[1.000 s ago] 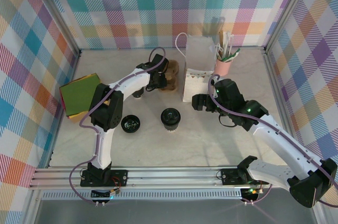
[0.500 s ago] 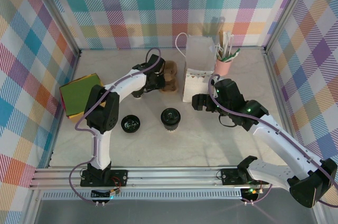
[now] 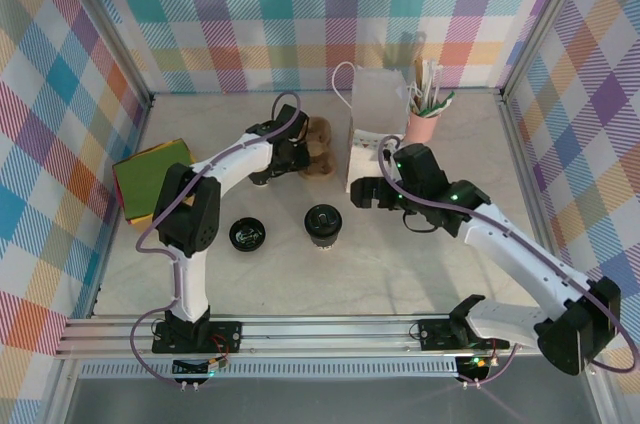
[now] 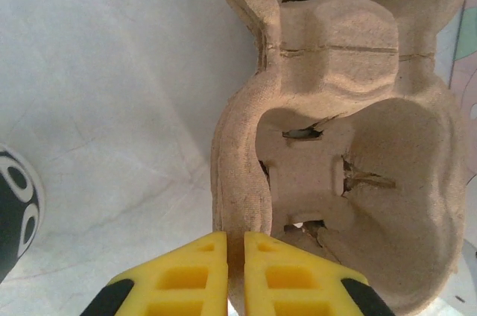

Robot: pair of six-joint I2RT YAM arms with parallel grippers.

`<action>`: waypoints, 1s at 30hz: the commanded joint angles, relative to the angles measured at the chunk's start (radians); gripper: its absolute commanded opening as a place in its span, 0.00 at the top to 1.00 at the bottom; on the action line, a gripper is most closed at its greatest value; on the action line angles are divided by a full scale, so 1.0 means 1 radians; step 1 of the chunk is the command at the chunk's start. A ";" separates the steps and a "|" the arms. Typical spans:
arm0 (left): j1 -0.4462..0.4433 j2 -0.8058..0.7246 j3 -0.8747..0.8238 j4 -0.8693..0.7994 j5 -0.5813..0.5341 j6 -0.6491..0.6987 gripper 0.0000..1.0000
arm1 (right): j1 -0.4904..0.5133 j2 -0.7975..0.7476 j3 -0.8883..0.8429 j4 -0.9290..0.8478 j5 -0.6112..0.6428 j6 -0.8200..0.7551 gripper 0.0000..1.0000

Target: Pack the takeout coffee

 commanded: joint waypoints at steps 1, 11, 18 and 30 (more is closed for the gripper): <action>0.022 -0.054 -0.030 0.021 0.008 -0.002 0.90 | 0.020 0.046 0.070 0.052 -0.047 -0.034 0.05; 0.033 -0.075 -0.070 0.033 0.011 -0.002 0.90 | 0.081 0.269 0.248 0.085 -0.033 -0.064 0.60; 0.035 -0.074 -0.072 0.043 0.024 -0.003 0.90 | 0.093 0.470 0.425 0.037 0.061 -0.071 0.76; 0.035 -0.049 -0.059 0.044 0.038 -0.004 0.90 | 0.050 0.752 0.650 -0.079 0.167 -0.090 0.80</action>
